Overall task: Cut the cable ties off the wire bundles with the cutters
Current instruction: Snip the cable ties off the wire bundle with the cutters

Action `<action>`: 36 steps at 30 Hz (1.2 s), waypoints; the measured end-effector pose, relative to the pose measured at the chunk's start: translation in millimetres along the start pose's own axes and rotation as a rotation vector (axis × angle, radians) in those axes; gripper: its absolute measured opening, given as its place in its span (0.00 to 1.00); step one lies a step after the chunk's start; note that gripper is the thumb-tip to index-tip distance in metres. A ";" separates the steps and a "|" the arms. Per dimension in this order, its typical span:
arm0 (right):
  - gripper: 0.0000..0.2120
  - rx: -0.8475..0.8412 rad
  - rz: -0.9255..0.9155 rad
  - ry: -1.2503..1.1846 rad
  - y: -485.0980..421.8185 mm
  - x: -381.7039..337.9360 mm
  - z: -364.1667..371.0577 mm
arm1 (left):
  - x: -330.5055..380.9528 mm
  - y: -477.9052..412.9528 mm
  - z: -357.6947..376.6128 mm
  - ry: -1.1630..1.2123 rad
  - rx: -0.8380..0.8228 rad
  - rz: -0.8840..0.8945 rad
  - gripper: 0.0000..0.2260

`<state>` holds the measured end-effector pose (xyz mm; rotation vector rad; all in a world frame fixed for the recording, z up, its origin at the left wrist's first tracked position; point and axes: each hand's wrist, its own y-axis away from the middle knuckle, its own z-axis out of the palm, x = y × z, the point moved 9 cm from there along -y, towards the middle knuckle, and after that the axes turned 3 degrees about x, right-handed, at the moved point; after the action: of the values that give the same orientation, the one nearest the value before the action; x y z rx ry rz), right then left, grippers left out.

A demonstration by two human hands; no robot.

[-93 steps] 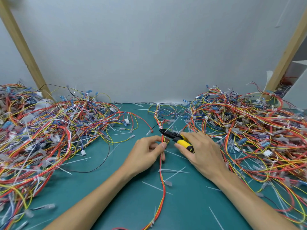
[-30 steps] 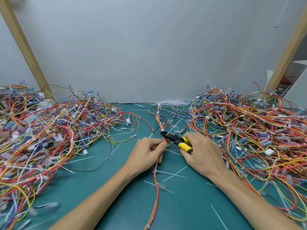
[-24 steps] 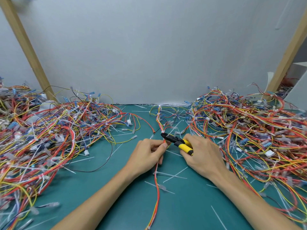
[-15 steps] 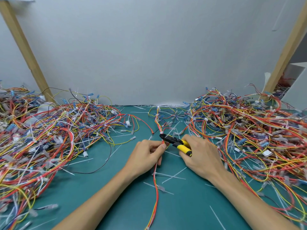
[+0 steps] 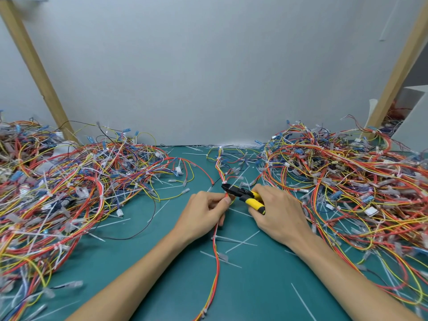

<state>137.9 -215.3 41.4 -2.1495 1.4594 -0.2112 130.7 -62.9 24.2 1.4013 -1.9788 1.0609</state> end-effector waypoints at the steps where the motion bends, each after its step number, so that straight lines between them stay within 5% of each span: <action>1: 0.10 0.002 -0.003 0.006 -0.6 -0.6 -0.2 | 0.3 -0.3 -0.4 -0.006 0.008 0.001 0.17; 36: 0.18 -0.027 0.002 -0.015 -0.6 0.9 2.7 | 0.1 0.2 -1.8 0.018 0.017 0.021 0.16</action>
<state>139.9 -215.1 39.3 -2.1663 1.4639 -0.1747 130.4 -61.5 25.2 1.3778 -1.9805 1.0980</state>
